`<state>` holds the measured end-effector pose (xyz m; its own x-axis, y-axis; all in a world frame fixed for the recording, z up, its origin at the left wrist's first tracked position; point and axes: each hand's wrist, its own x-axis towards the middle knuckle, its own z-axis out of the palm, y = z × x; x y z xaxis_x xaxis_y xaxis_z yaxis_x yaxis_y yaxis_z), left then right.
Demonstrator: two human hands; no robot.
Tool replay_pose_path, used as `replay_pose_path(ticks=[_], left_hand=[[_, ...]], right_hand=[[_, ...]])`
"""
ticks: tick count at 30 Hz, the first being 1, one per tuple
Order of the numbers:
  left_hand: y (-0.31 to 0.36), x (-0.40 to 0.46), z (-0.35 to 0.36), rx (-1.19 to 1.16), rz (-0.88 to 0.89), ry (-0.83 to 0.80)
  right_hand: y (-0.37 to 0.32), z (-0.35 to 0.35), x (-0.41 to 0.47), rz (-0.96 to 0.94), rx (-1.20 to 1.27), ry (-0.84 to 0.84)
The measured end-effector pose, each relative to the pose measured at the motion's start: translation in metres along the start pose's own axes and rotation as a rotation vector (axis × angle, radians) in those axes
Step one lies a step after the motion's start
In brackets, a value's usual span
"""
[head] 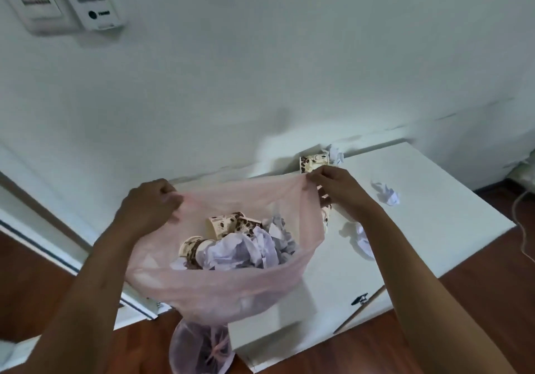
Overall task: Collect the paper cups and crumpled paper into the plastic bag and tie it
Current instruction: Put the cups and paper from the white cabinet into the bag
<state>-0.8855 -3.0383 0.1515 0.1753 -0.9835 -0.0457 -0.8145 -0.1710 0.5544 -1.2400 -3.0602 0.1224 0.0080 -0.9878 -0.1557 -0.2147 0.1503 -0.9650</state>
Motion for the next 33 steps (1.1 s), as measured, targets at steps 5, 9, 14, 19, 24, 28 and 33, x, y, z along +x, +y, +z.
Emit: replay_pose_path(ticks=[5, 9, 14, 19, 24, 28, 33], left_hand=[[0.006, -0.011, 0.016, -0.117, -0.103, 0.251], [0.021, -0.022, 0.026, -0.261, -0.122, 0.312], [0.044, -0.022, 0.029, -0.362, -0.065, 0.324], [0.054, -0.015, 0.035, -0.340, -0.020, 0.298], [0.057, -0.011, 0.027, -0.088, 0.011, 0.349], [0.063, -0.008, 0.018, -0.036, 0.028, 0.357], [0.066, -0.002, 0.019, -0.060, 0.017, 0.319]], right_hand=[[0.038, -0.031, 0.030, 0.030, -0.124, -0.031], [0.081, -0.036, 0.046, 0.044, -0.637, -0.317], [0.120, -0.030, 0.067, -0.130, -0.784, -0.210], [0.110, -0.042, 0.071, -0.004, -0.562, -0.159], [0.037, -0.068, 0.043, -0.132, -0.344, 0.142], [-0.036, -0.053, -0.003, -0.291, -0.055, 0.025], [-0.043, 0.034, -0.032, -0.333, -0.342, -0.384]])
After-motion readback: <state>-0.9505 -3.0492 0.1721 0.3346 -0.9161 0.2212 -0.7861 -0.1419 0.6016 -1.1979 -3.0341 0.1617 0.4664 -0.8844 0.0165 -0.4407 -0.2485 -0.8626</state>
